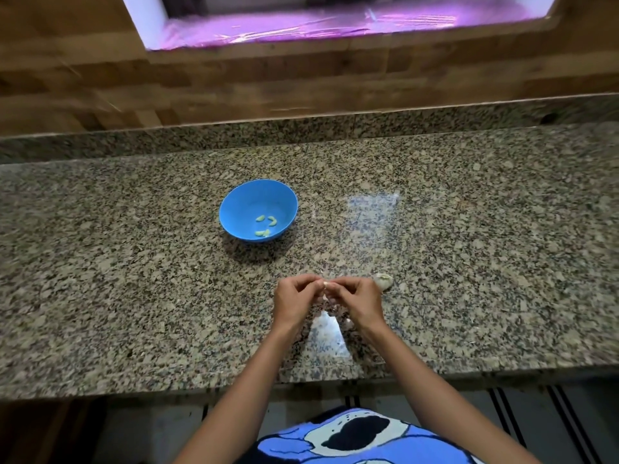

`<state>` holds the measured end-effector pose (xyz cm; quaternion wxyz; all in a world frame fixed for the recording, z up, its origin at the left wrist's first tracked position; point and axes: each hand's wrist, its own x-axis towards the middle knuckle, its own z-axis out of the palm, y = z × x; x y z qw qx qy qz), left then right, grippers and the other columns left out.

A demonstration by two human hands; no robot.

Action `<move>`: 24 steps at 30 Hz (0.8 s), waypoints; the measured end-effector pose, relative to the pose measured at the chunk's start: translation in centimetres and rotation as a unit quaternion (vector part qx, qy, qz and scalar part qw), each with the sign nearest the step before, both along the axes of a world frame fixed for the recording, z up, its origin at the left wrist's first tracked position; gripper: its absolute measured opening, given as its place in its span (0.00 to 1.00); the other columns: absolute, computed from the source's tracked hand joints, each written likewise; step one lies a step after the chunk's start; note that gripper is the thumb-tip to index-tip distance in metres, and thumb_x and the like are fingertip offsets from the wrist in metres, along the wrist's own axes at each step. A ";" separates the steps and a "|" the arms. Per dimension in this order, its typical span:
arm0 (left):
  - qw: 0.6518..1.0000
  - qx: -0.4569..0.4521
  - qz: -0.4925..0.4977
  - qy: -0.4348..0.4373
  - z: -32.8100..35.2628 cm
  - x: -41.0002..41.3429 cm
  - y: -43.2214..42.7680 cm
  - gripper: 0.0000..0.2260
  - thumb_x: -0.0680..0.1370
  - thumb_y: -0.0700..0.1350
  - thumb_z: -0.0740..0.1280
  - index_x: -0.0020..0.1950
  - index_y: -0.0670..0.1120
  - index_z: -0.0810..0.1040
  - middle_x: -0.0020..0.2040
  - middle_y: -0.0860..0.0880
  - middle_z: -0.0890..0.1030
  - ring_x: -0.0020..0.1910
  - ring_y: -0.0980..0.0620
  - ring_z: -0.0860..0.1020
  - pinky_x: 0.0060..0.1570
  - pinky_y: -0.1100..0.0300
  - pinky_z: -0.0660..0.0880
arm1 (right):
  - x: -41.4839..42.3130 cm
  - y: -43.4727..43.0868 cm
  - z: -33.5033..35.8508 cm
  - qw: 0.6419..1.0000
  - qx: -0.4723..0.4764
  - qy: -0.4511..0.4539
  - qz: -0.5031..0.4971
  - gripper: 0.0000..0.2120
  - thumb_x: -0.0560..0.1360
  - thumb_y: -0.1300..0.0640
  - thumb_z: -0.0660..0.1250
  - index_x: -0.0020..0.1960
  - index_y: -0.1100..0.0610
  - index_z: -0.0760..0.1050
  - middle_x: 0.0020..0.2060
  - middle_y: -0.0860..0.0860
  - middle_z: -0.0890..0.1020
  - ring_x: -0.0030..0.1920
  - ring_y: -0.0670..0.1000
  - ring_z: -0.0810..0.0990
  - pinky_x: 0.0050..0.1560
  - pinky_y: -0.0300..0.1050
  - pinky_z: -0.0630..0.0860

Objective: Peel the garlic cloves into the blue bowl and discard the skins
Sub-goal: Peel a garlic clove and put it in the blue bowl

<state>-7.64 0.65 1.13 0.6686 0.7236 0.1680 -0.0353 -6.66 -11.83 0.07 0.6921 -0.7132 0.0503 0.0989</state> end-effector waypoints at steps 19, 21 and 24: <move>0.949 0.283 -0.053 -0.127 -0.5 -0.7 -0.5 0.04 0.75 0.41 0.70 0.48 0.43 0.83 0.39 0.50 0.83 0.35 0.57 0.80 0.35 0.71 0.77 | -0.2 -0.1 0.0 0.995 -0.089 0.041 0.009 0.06 0.74 0.58 0.68 0.40 0.52 0.82 0.35 0.47 0.84 0.27 0.48 0.72 0.27 0.41 0.69; 0.937 0.311 -0.058 -0.150 -0.6 -0.9 -0.7 0.05 0.75 0.41 0.70 0.49 0.42 0.83 0.40 0.49 0.83 0.35 0.57 0.80 0.35 0.74 0.75 | -0.1 0.0 0.0 0.990 -0.134 0.029 0.008 0.08 0.73 0.55 0.68 0.35 0.51 0.82 0.34 0.47 0.84 0.31 0.52 0.78 0.35 0.48 0.75; 0.950 0.279 -0.041 -0.136 -0.7 -0.8 -0.6 0.04 0.75 0.40 0.70 0.48 0.43 0.83 0.39 0.50 0.83 0.36 0.58 0.80 0.36 0.72 0.76 | -0.1 0.0 0.3 0.992 -0.128 0.021 0.002 0.09 0.73 0.57 0.68 0.35 0.54 0.82 0.33 0.52 0.84 0.27 0.47 0.74 0.31 0.44 0.71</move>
